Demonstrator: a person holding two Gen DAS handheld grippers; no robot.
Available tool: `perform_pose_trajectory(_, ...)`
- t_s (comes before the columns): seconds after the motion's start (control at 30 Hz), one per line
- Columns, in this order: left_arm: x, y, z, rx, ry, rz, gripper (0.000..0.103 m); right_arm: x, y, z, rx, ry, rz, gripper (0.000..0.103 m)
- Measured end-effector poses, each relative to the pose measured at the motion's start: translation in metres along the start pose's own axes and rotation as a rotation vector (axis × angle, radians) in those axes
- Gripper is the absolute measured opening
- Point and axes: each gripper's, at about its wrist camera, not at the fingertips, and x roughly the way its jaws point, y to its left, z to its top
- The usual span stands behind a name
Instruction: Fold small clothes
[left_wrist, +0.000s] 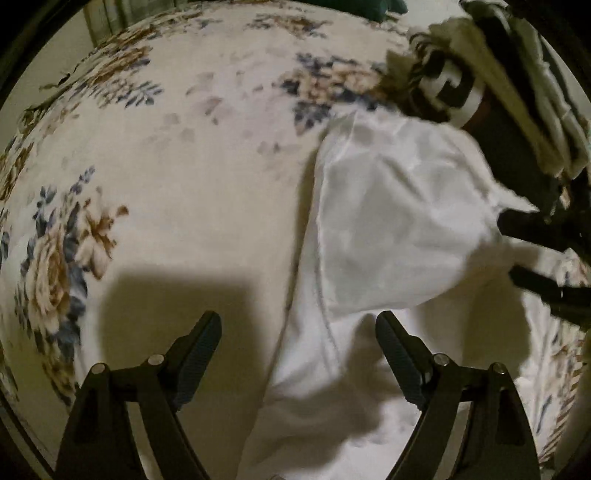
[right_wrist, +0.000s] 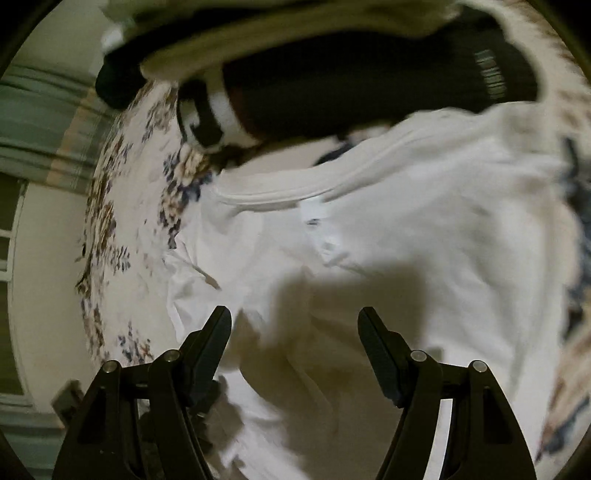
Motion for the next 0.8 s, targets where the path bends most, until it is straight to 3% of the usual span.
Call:
perform_pose_trajectory(0.07, 0.002, 0.002, -0.003, 0.000, 0.007, 0.005, 0.085, 0.015, 0.008, 0.009, -0.033, 0.030, 0.019, 0.037)
perform_pose_trajectory(0.1, 0.001, 0.003, -0.006, 0.003, 0.006, 0.005, 0.085, 0.016, 0.011, 0.012, -0.054, 0.022, -0.004, 0.007)
perform_pose_trajectory(0.2, 0.000, 0.004, -0.012, 0.012, 0.014, -0.003, 0.085, 0.000, 0.017, 0.009, -0.091, -0.085, -0.057, 0.006)
perform_pose_trajectory(0.3, -0.001, 0.001, -0.015, 0.031, 0.021, -0.001, 0.085, -0.024, 0.005, 0.001, -0.049, -0.152, -0.086, 0.006)
perform_pose_trajectory(0.4, -0.007, 0.000, -0.012, 0.033, 0.027, -0.019, 0.085, -0.035, -0.016, 0.000, -0.005, -0.171, -0.235, 0.006)
perform_pose_trajectory(0.47, -0.017, 0.001, -0.005, 0.027, 0.009, -0.033, 0.085, -0.039, -0.039, 0.000, 0.087, -0.123, -0.169, 0.008)
perform_pose_trajectory(0.5, -0.022, 0.001, 0.000, 0.023, -0.003, -0.043, 0.085, -0.043, -0.050, -0.003, 0.143, -0.105, -0.093, 0.016)
perform_pose_trajectory(0.57, -0.031, 0.001, 0.011, 0.016, -0.029, -0.052, 0.085, -0.053, -0.060, -0.015, 0.188, -0.110, 0.028, 0.039)
perform_pose_trajectory(0.6, -0.033, 0.000, 0.016, 0.017, -0.037, -0.056, 0.085, -0.054, -0.060, -0.020, 0.185, -0.108, 0.043, 0.050)
perform_pose_trajectory(0.8, -0.020, -0.013, 0.041, 0.046, -0.038, -0.025, 0.085, -0.026, -0.047, -0.046, 0.147, 0.001, 0.048, 0.051)
